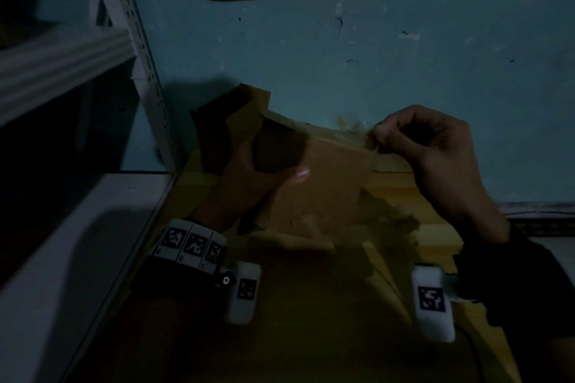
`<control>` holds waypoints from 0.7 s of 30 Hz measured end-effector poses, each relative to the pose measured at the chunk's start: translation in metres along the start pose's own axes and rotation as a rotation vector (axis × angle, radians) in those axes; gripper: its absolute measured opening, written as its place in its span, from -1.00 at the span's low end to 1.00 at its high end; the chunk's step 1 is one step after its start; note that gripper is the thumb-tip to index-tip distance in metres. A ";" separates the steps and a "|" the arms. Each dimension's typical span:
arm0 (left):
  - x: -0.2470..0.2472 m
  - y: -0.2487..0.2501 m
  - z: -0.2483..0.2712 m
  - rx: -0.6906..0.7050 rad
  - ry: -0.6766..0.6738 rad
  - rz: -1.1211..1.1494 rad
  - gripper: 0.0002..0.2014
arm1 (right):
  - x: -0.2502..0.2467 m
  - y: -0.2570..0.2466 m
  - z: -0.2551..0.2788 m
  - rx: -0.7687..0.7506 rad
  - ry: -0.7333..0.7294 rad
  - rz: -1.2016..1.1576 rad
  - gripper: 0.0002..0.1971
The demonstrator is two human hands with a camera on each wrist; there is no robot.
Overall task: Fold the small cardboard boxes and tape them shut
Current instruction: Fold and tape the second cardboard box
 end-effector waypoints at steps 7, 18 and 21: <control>-0.007 -0.001 -0.001 0.025 0.015 0.013 -0.31 | 0.006 0.007 -0.001 0.049 -0.080 -0.175 -0.73; -0.011 -0.004 -0.002 0.027 0.006 0.075 -0.16 | 0.019 -0.003 0.002 -0.122 -0.174 0.227 -0.46; -0.009 -0.005 -0.002 0.028 -0.001 0.058 -0.23 | 0.019 -0.006 0.002 -0.206 -0.091 0.226 -0.59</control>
Point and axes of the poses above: each hand's wrist, its own z-axis away from the middle knuckle, its own x-axis out of the palm, y = z × x, the point moved 9 cm from there along -z, towards the middle knuckle, and after that the axes turned 2 degrees about -y, right-handed, at the moved point
